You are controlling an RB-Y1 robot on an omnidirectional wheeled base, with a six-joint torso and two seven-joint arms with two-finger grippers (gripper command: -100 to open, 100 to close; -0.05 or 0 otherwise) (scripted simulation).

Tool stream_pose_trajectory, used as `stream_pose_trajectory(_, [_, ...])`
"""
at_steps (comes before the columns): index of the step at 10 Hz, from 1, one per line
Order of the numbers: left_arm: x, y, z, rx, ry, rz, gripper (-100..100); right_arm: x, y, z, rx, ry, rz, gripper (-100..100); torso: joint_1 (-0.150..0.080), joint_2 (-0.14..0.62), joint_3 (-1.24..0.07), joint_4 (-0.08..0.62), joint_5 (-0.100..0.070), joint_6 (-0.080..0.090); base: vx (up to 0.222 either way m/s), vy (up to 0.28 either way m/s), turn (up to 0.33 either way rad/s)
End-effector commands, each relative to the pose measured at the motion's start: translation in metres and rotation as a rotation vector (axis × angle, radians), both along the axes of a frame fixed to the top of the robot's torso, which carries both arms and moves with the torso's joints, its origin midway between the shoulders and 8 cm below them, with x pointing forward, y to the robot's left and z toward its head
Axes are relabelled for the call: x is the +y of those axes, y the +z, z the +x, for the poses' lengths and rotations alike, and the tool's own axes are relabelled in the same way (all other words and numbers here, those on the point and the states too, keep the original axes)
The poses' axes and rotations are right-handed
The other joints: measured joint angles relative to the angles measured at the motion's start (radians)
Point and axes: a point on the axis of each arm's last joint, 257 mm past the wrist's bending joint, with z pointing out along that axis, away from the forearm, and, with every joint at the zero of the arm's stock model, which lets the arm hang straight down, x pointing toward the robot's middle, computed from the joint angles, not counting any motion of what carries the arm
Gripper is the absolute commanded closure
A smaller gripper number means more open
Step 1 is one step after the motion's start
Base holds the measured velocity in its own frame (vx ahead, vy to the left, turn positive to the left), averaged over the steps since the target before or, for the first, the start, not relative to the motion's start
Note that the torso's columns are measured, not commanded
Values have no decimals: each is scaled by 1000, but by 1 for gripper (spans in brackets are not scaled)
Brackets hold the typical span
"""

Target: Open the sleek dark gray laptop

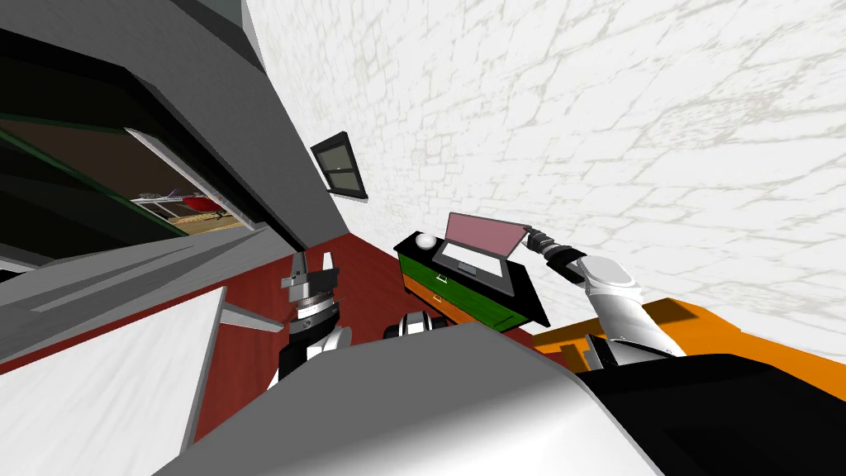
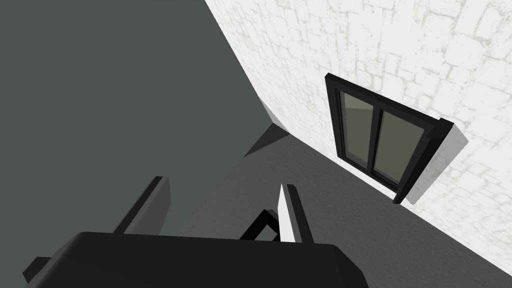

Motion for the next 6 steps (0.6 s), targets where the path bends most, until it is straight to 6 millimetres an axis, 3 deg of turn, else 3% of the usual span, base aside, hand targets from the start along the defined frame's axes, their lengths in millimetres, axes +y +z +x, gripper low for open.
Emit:
stream_pose_trajectory(1, [0, 0, 0, 0, 0, 0, 0, -21, 21, -6, 24, -36, -105, -100, 0, 0, 0, 0, 0, 0, -3, -10, 90])
stream_pose_trajectory(3, [0, 0, 0, 0, 0, 0, 0, -15, 16, -8, 21, -29, -91, -100, 0, 0, 0, 0, 0, 0, 0, -3, 6])
stream_pose_trajectory(4, [0, 0, 0, 0, 0, 0, 0, -15, 16, -8, 21, -29, -91, 100, 0, 0, 0, 0, 0, 0, 0, 0, 0])
stream_pose_trajectory(6, [0, 0, 0, 0, 0, 0, 0, -1, 11, -2, -12, -18, -118, 100, -1, 2, 1, 1, 0, -2, -53, -39, 21])
